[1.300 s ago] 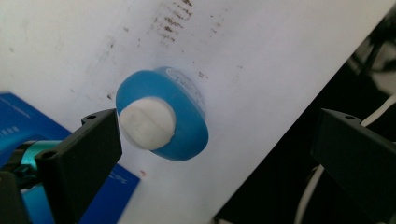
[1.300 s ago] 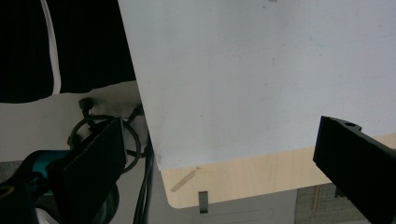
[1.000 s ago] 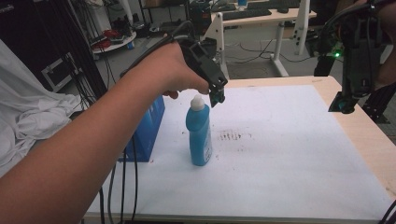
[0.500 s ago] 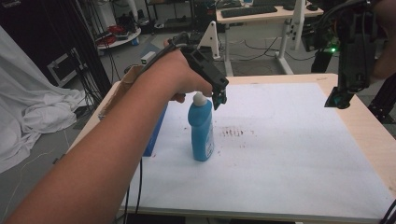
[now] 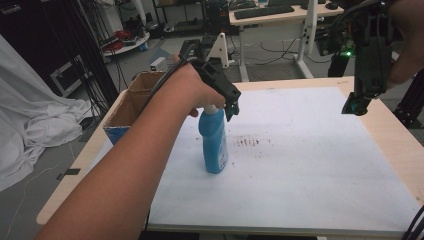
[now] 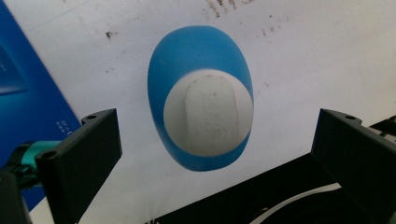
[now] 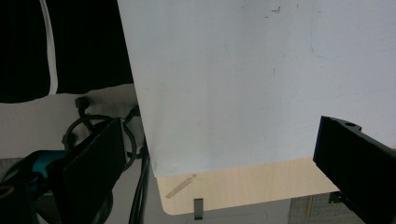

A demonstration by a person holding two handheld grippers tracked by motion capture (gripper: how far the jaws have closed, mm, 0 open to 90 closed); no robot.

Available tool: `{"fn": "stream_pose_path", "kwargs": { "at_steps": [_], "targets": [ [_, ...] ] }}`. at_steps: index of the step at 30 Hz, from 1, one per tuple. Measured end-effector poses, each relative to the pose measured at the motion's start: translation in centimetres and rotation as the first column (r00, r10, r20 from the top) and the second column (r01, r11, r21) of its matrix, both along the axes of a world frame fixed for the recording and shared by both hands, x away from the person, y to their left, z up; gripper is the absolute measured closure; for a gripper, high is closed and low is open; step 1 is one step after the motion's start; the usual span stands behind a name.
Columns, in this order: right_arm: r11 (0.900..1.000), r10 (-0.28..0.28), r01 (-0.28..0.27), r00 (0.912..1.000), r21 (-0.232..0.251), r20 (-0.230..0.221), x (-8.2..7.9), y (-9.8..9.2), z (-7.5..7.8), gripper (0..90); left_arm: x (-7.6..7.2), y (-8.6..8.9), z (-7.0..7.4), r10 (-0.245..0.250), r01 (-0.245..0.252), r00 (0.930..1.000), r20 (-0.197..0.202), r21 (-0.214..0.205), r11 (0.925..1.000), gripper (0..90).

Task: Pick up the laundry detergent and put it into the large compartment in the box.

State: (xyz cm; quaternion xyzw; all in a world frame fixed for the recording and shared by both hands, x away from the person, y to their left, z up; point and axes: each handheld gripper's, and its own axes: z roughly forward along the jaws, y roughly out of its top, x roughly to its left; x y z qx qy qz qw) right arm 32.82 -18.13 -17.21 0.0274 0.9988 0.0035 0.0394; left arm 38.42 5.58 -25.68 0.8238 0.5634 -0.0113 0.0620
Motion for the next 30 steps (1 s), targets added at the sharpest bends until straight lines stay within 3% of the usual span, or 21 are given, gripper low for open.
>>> {"fn": "stream_pose_path", "kwargs": {
  "at_steps": [3,11,30],
  "targets": [
    [1.0,-0.001,0.001,1.0,0.001,0.0,0.0,0.0,0.0,1.8,0.2,0.0,-0.4,0.003,-0.002,1.0,-0.007,0.017,0.9999,1.7],
    [1.0,-0.001,0.001,1.0,-0.007,0.0,0.2,0.3,-0.2,1.8,0.4,0.0,-1.6,0.006,-0.006,0.9999,-0.015,0.01,0.9999,1.7],
    [0.9999,-0.009,0.009,0.9999,-0.011,-0.005,0.0,0.0,-0.6,1.8,0.9,-0.4,-3.8,0.013,-0.014,0.9997,0.02,0.028,0.9995,1.7]
  ]
}}
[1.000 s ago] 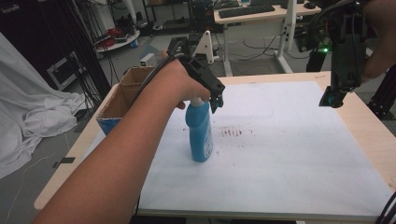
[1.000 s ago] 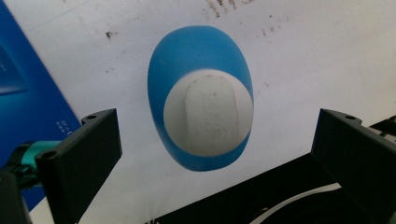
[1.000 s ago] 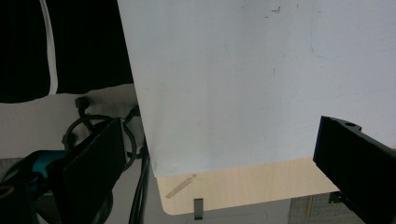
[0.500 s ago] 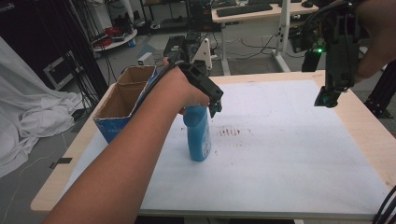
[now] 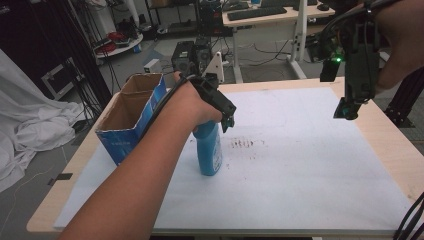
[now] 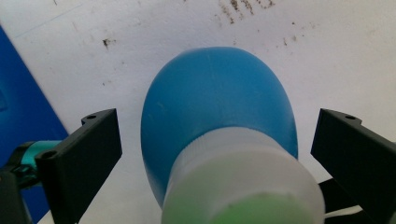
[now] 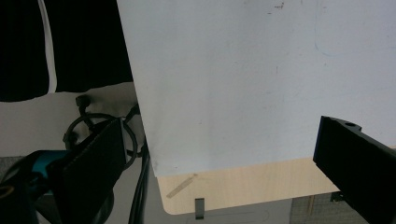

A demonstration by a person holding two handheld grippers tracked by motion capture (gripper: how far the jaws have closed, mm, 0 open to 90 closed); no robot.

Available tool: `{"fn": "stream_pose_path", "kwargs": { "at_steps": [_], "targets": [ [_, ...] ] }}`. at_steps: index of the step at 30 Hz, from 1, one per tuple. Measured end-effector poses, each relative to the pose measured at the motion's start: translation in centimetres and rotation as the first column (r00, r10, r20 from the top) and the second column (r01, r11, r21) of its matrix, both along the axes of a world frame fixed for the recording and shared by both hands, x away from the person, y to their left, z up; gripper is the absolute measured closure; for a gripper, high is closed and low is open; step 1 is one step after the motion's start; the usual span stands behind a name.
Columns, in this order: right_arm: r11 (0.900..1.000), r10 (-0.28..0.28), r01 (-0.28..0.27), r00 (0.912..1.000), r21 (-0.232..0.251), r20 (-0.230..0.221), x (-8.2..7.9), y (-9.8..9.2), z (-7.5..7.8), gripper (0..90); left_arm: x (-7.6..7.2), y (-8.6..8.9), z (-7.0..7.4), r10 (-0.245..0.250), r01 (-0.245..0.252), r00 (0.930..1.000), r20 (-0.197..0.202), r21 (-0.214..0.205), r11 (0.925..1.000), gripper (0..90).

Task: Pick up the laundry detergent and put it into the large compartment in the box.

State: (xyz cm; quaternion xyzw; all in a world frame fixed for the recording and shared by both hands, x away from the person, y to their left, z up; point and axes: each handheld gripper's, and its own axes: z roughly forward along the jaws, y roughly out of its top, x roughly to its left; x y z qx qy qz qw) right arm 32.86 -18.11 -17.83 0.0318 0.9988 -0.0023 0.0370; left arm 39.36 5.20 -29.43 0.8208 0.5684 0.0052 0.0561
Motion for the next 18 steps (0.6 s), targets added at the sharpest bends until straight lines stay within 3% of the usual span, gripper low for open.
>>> {"fn": "stream_pose_path", "kwargs": {
  "at_steps": [18],
  "targets": [
    [1.0,0.001,-0.001,1.0,-0.001,-0.001,0.12,0.17,-0.14,1.8,0.25,-0.05,-0.35,0.003,-0.004,1.0,0.009,0.02,0.9998,1.7]
  ]
}}
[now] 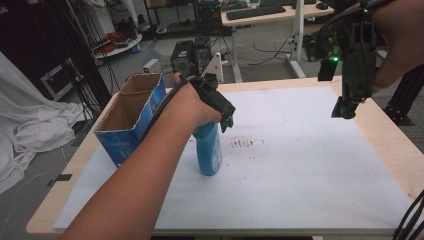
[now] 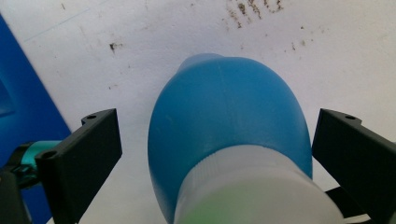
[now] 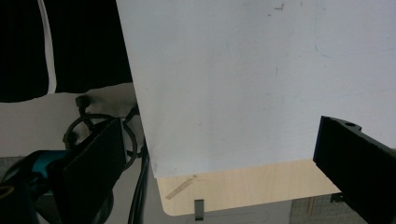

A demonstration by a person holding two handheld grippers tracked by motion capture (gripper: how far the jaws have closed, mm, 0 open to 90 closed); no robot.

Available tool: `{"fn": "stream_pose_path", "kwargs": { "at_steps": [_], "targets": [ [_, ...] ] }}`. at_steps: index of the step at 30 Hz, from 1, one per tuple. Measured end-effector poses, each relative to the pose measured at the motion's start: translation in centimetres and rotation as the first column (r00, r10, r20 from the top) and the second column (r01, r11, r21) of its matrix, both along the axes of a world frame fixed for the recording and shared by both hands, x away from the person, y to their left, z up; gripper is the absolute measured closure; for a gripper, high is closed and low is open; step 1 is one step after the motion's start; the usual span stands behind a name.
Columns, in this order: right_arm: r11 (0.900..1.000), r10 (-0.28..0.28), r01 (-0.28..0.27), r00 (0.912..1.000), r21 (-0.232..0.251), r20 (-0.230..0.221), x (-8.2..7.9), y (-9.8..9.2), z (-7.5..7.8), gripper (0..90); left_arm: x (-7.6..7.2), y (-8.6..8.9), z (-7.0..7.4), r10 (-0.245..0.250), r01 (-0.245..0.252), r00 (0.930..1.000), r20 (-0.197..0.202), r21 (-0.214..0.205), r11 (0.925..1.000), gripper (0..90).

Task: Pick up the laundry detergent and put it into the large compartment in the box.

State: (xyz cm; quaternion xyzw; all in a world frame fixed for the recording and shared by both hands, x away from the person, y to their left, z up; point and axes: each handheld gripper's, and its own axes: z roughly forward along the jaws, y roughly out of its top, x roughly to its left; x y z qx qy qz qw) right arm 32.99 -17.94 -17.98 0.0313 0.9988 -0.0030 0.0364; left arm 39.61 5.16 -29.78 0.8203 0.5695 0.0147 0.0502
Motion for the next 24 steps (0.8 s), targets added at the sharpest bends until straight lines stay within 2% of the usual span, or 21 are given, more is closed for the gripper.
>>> {"fn": "stream_pose_path", "kwargs": {
  "at_steps": [12,14,15,24],
  "targets": [
    [1.0,0.002,-0.002,1.0,0.0,-0.005,0.14,0.02,-0.34,1.8,0.0,0.16,-0.11,-0.001,0.001,1.0,-0.001,0.014,0.9999,3.4],
    [1.0,0.0,0.0,1.0,-0.001,-0.007,0.1,0.11,-0.32,1.8,-0.05,0.12,-0.08,-0.001,0.001,1.0,0.002,0.015,0.9999,9.4],
    [1.0,0.0,0.0,1.0,-0.001,-0.007,0.1,0.11,-0.32,1.8,-0.06,0.1,-0.04,0.001,-0.001,1.0,0.002,0.005,1.0,9.4],
    [1.0,-0.001,0.001,1.0,0.0,-0.008,0.08,0.0,-0.42,1.8,-0.06,-0.11,-0.03,-0.003,0.003,1.0,0.005,0.015,0.9999,11.7]
  ]
}}
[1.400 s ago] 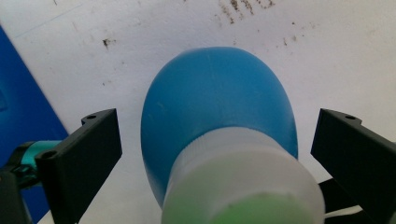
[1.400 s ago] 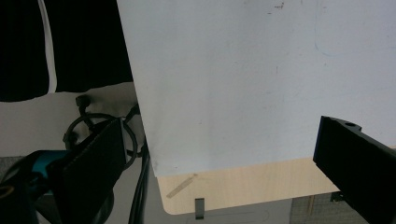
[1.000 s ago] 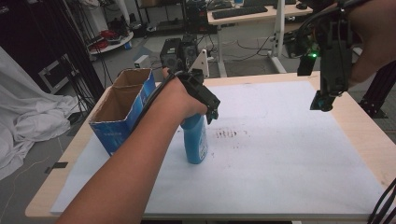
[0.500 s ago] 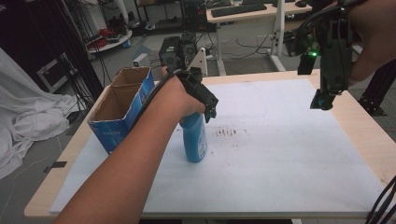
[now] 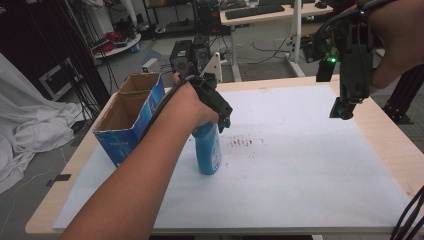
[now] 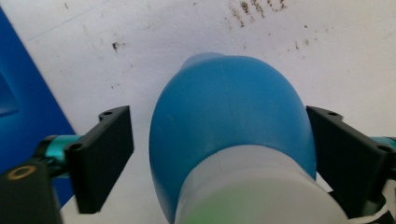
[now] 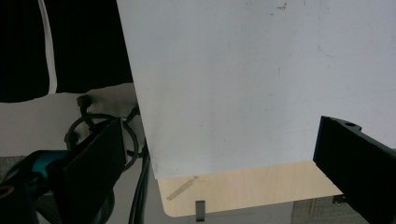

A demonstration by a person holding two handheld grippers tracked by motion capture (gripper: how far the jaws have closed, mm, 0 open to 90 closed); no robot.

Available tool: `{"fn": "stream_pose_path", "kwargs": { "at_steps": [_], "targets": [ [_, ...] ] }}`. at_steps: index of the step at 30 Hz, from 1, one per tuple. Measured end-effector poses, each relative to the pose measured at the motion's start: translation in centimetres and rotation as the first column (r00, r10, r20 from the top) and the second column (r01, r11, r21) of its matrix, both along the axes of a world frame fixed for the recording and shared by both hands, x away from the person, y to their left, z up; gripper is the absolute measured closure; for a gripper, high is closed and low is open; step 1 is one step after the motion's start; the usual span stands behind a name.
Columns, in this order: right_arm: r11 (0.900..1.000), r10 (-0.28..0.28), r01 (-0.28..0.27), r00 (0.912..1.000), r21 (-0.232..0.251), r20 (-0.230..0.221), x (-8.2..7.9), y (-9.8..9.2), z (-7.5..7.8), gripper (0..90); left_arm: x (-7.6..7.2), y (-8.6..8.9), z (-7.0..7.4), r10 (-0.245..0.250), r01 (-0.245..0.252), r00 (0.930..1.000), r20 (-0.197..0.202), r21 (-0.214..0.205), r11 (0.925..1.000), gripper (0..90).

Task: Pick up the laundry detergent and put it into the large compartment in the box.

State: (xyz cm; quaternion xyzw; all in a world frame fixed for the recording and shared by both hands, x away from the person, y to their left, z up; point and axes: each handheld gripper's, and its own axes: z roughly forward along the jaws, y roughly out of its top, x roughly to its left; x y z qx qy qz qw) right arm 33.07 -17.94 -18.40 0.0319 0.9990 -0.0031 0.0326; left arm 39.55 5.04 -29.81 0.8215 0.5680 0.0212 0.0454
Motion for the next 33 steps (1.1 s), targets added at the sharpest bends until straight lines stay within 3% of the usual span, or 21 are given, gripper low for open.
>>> {"fn": "stream_pose_path", "kwargs": {
  "at_steps": [7,33],
  "targets": [
    [1.0,0.002,-0.002,1.0,0.002,-0.001,-0.01,-0.05,-0.06,1.8,0.03,-0.05,0.14,0.008,-0.008,0.9999,0.011,-0.004,1.0,14.7],
    [1.0,-0.003,0.003,1.0,0.007,-0.003,0.02,-0.32,-0.26,1.8,-0.07,-0.25,0.09,0.0,0.0,1.0,-0.005,0.007,1.0,26.8]
  ]
}}
